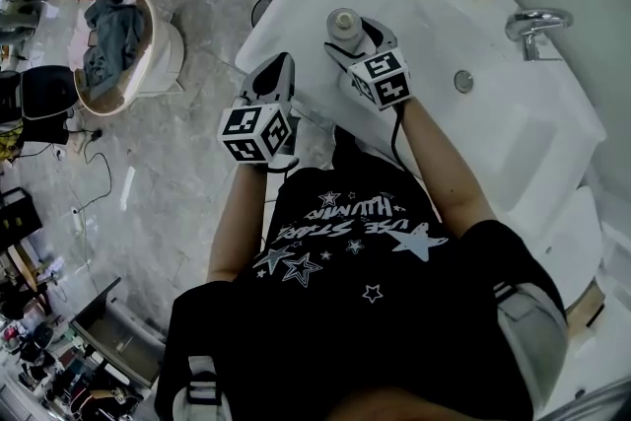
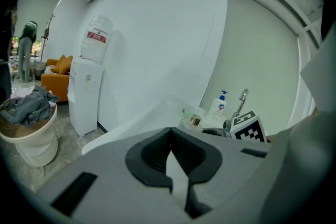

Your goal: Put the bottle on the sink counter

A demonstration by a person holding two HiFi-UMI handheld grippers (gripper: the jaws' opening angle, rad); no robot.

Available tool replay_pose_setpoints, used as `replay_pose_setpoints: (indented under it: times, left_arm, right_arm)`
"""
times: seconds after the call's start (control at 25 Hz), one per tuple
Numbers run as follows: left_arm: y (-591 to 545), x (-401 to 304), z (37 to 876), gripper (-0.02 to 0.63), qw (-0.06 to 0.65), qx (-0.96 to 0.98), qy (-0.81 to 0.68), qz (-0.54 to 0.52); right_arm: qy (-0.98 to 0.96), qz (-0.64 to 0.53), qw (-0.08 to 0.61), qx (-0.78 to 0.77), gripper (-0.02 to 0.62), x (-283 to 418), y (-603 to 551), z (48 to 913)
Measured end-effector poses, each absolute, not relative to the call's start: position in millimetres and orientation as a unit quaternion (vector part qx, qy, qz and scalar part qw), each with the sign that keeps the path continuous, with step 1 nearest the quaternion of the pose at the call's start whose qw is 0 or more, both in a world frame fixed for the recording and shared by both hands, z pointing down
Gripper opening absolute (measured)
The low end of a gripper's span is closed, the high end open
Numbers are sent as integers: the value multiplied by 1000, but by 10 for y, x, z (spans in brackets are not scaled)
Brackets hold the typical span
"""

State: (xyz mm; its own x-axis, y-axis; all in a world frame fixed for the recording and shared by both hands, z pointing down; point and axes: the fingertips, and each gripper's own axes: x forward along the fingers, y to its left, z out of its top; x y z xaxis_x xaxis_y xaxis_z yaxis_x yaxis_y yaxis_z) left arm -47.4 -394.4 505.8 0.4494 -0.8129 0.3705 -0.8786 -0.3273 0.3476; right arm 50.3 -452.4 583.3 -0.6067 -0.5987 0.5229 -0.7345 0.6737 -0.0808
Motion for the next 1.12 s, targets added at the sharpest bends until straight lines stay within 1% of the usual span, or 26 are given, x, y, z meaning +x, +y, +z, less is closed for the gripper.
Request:
replay_pose_setpoints:
  times: [0.32, 0.8, 1.12]
  left_arm:
    - [-3669, -535, 4939, 9, 249, 825, -504, 60]
    - [-3112, -650, 4611, 9, 233, 849, -473, 46]
    - [-2644, -682, 4406, 8, 211, 875, -434, 40]
  right_arm:
    - [-862, 147, 223, 430, 336, 742, -4334, 5724]
    - [-831, 124, 151, 520, 335, 991, -3881, 4874]
    - [-813, 149, 122, 549, 333, 970, -3221, 4680]
